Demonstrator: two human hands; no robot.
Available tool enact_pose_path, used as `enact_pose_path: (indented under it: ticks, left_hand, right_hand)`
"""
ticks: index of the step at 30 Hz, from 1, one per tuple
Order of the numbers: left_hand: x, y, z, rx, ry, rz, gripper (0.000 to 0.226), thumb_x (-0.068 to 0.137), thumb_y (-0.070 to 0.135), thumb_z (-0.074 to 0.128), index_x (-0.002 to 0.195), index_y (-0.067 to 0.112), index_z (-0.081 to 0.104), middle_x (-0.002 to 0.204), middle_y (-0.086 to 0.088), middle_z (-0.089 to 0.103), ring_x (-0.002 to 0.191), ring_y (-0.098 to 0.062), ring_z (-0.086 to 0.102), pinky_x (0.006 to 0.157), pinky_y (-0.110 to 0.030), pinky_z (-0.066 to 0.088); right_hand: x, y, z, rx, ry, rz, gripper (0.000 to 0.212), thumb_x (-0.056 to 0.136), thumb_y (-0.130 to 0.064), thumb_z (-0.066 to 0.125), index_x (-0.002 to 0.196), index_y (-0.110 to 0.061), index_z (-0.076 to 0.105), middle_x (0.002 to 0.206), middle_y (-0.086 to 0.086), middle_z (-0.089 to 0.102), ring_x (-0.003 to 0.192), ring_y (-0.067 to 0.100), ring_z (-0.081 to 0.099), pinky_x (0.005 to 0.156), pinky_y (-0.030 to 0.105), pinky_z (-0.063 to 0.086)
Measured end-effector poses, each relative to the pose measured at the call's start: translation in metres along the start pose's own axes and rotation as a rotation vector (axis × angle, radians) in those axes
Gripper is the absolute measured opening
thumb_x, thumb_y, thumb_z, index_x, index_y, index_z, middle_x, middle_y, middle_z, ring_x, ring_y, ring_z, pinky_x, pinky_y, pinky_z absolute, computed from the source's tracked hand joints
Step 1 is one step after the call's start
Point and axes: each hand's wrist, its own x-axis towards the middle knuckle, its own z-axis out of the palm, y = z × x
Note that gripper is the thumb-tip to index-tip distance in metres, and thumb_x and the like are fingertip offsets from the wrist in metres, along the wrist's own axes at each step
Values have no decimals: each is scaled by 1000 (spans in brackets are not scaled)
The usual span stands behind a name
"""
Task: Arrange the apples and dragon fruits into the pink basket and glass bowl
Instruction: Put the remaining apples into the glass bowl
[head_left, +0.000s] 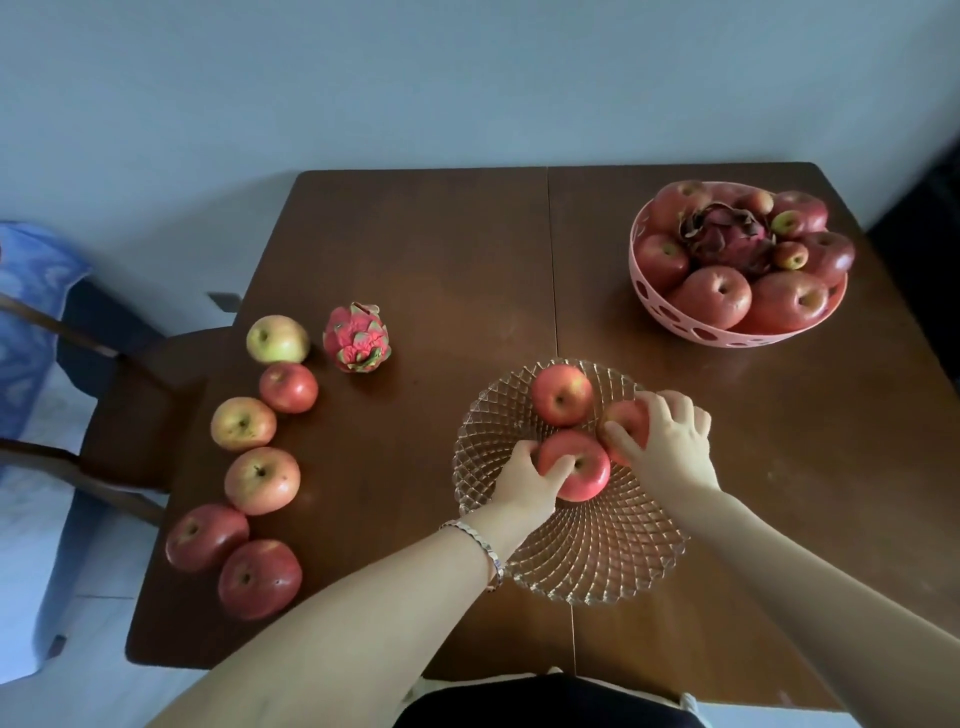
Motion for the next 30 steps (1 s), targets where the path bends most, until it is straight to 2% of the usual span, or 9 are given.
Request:
enact_pose_path:
  ticks: [4, 8, 11, 14, 16, 18, 22, 26, 30]
  left_hand:
    - [-10, 5, -27, 257, 23, 93, 55, 94, 40, 47, 140, 14, 32, 135, -15, 47, 114, -28, 56, 92, -33, 46]
    - [-39, -6, -89, 451, 100, 292, 36, 95, 31, 47, 130, 20, 47, 138, -2, 44, 102, -13, 57, 93, -31, 49]
    - [-46, -35, -150, 835, 263, 241, 38, 92, 30, 52, 128, 22, 48, 140, -2, 41, 118, -19, 52, 98, -34, 45]
    - [-43, -65, -203, 1157, 387, 66, 60, 87, 39, 58, 140, 23, 34, 148, -12, 30, 134, -31, 35, 107, -41, 35]
    - [-39, -79, -228, 1198, 396, 16, 68, 84, 43, 61, 142, 24, 30, 147, -13, 30, 132, -33, 34, 104, -43, 37]
    - [-34, -86, -241, 1234, 380, 8, 71, 82, 45, 62, 142, 27, 29, 146, -11, 30, 127, -33, 37, 99, -42, 40]
    - [-25, -96, -255, 1097, 342, -53, 73, 82, 38, 65, 143, 32, 25, 143, -9, 26, 116, -35, 45, 91, -42, 44]
    - [-19, -99, -262, 993, 333, 22, 73, 78, 29, 70, 140, 29, 32, 139, -10, 30, 108, -39, 49, 86, -43, 45]
    - [-22, -95, -268, 920, 371, 105, 75, 73, 34, 72, 138, 28, 36, 138, -12, 35, 104, -43, 55, 84, -43, 47]
  right_hand:
    - [-6, -26, -7, 35, 25, -122, 44, 87, -30, 58, 128, -16, 50, 139, 10, 37, 133, 31, 22, 107, 48, 32]
    - [-20, -55, -5, 41, -2, -267, 33, 88, -24, 58, 119, -16, 58, 134, 7, 45, 130, 27, 30, 104, 39, 32]
    - [-34, -81, 6, 101, -137, -398, 26, 88, -19, 59, 113, -15, 62, 124, 4, 52, 122, 22, 38, 102, 27, 30]
    - [-48, -108, 30, 112, -286, -504, 22, 89, -18, 57, 110, -14, 64, 119, 2, 55, 120, 18, 40, 96, 17, 28]
    - [-57, -125, 51, 104, -340, -538, 23, 89, -18, 57, 110, -15, 64, 118, 2, 56, 121, 20, 40, 101, 17, 25]
    - [-64, -141, 72, 61, -409, -559, 26, 88, -22, 56, 113, -17, 62, 120, 3, 55, 122, 22, 40, 110, 27, 27]
    - [-84, -179, 115, -139, -684, -463, 54, 84, -41, 58, 132, -21, 43, 134, 5, 43, 130, 24, 33, 106, 40, 37]
    - [-109, -211, 156, -225, -827, -468, 90, 71, -55, 70, 140, -14, 30, 137, 10, 39, 129, 29, 35, 102, 44, 40]
    - [-125, -232, 190, -330, -837, -534, 92, 65, -54, 75, 135, -13, 31, 130, 12, 40, 122, 30, 39, 95, 45, 43]
